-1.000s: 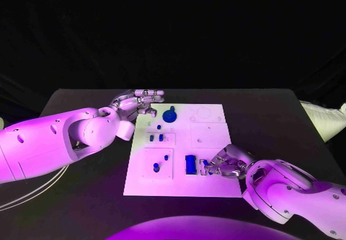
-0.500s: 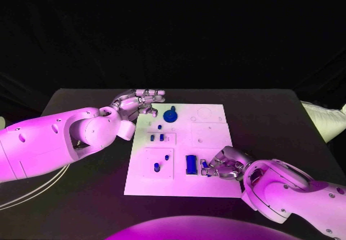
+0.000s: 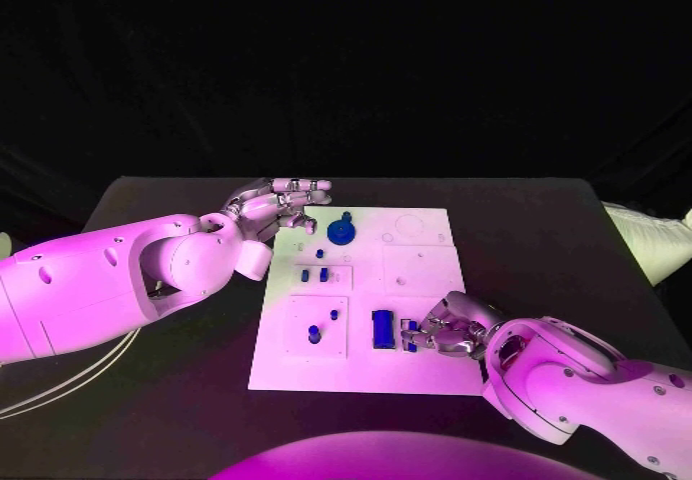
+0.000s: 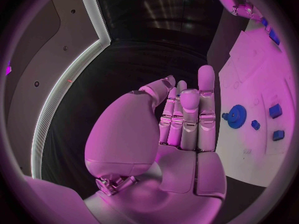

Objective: Assemble the parts on the task board

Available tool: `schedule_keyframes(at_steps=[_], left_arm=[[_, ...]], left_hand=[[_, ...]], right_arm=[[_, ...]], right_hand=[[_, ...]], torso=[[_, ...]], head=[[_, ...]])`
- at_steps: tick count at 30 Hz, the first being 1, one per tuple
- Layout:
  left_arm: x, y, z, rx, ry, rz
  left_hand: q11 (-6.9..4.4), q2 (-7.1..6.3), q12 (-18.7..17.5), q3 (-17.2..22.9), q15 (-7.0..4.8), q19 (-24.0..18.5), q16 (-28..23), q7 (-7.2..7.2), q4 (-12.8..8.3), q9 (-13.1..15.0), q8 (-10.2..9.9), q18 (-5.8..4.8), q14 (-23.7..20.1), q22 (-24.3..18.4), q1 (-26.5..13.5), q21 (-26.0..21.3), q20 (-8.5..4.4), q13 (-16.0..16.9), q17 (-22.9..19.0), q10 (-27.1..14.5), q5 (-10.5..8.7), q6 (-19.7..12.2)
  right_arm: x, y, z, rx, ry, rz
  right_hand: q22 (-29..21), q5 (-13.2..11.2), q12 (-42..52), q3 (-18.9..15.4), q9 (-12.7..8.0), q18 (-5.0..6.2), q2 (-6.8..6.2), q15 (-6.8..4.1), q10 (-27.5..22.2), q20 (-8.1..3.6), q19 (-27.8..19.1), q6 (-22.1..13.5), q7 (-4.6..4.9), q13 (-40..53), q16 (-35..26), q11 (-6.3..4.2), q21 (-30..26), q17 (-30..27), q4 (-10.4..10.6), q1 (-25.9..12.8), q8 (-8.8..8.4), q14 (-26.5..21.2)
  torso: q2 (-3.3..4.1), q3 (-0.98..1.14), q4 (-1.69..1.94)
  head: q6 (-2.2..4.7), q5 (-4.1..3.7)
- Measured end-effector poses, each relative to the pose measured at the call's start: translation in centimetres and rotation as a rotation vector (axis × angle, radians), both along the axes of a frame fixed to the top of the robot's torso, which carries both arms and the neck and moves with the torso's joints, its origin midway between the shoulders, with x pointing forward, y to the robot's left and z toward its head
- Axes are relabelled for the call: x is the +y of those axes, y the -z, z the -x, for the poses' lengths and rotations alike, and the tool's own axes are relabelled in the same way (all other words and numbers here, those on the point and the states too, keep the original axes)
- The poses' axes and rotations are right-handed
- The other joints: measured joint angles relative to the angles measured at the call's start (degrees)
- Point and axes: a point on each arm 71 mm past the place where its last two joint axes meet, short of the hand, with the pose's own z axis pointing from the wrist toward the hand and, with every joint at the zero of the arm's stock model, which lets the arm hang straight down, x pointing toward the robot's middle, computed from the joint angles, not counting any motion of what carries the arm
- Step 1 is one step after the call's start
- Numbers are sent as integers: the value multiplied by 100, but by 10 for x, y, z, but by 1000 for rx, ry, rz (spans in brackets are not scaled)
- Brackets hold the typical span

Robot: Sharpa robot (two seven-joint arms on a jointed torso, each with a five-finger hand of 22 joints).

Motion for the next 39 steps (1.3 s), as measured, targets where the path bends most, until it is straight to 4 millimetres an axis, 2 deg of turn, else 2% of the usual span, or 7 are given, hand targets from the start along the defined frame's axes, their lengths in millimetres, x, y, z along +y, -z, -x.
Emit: schedule_keyframes(at_steps=[12, 14, 19, 24, 39], left_arm=[[0, 0, 0, 1, 1, 0], [0, 0, 0, 1, 1, 0], [0, 0, 0, 1, 1, 0], [0, 0, 0, 1, 1, 0], [0, 0, 0, 2, 2, 0]], left_hand=[[0, 0, 0, 0, 0, 0, 0, 0, 0, 0, 0, 0, 0, 0, 0, 0, 0, 0, 0, 0, 0, 0], [0, 0, 0, 0, 0, 0, 0, 0, 0, 0, 0, 0, 0, 0, 0, 0, 0, 4, 0, 0, 0, 0], [0, 0, 0, 0, 0, 0, 0, 0, 0, 0, 0, -1, 0, 0, 0, 0, 0, 4, 1, 0, 0, 0], [0, 0, 0, 0, 0, 0, 0, 0, 0, 0, 0, 0, 0, 1, 0, 0, 0, 4, 1, 0, 0, 0], [0, 0, 0, 0, 0, 0, 0, 0, 0, 0, 0, 0, 0, 1, 0, 0, 0, 3, 1, 1, 0, 0]], right_arm=[[1, 0, 0, -10, -4, 4], [1, 0, 0, -11, -4, 4], [2, 0, 0, -15, -2, 2], [2, -1, -1, -21, 0, 0], [1, -2, -1, -38, 2, -5]], right_hand=[[-1, -50, 0, -130, 15, 0, 0, -21, 21, 0, 0, 1, -1, 0, 0, -21, 0, -1, 55, 0, 23, 21], [-1, -153, 0, -221, 21, 0, 0, -21, 21, 0, 0, 1, -1, 0, 0, -20, 0, -1, 98, 0, 29, 21], [-1, -638, -1, -543, 47, 0, -1, -21, 21, 0, 0, 1, -1, -1, 0, -20, 0, -1, 325, -1, 66, 21], [-2, -825, -1, -791, 61, 0, 53, -20, 21, 0, 0, 1, -1, -1, 0, -20, 0, -1, 444, -113, 89, 21], [-3, -859, -1, -855, 72, 0, 61, -20, 21, 1, 0, 1, -2, -1, 0, -20, 0, -2, 443, -120, 111, 21]], torso=[[0, 0, -3], [0, -1, -3], [-1, -1, -3], [-1, -1, -3], [-1, 7, -8]], head=[[-7, 13], [-10, 13], [-15, 15], [-15, 23], [-24, 27]])
